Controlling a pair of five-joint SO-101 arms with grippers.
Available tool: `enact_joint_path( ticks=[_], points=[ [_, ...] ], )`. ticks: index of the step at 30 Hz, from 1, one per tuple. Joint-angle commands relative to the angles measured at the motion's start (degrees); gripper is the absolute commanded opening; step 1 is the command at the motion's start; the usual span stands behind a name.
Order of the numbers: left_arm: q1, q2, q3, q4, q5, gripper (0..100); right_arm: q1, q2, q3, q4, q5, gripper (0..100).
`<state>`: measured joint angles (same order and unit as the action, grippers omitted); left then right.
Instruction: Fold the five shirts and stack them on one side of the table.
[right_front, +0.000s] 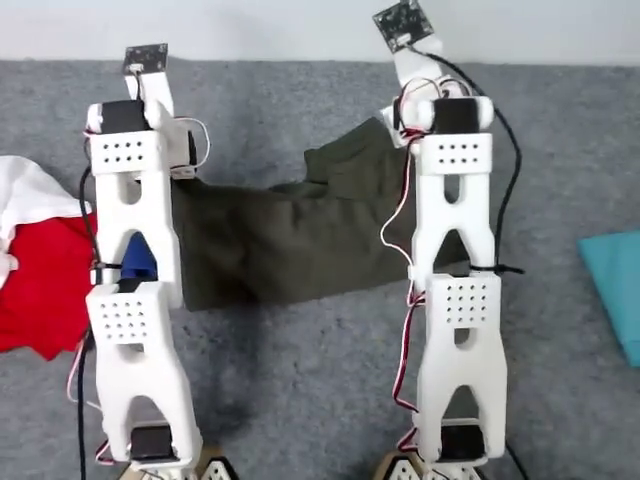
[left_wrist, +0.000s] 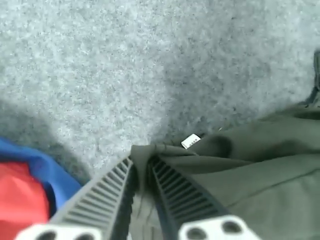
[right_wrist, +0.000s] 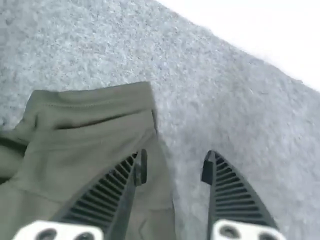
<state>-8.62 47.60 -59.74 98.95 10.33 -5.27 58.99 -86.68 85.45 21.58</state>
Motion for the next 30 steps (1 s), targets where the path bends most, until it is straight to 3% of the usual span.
enact_joint_path(
  ticks=[1,7,14,23,25,30],
  points=[
    [2.8,-1.3,-1.5,1.8,0.6,2,1.3,-0.6,-6.9,4.0,-0.1,21.2],
    [3.2,-2.4,-1.3,1.8,0.5,2,0.1,-0.1,-9.0,18.2,3.4,21.0],
    [-3.9,-10.5,-1.3,1.4,0.8,2,2.2,-6.5,-3.3,17.8,6.9,20.9],
    [-9.1,-16.9,-0.2,1.8,0.4,2,1.9,-22.6,28.6,17.7,8.2,21.0],
    [-8.7,-16.9,2.8,1.8,-2.5,2,1.6,-26.6,35.4,17.5,9.8,21.0],
    [-3.9,-17.1,12.1,1.7,-19.4,2,0.6,-31.6,44.8,17.4,12.7,21.0]
  ],
)
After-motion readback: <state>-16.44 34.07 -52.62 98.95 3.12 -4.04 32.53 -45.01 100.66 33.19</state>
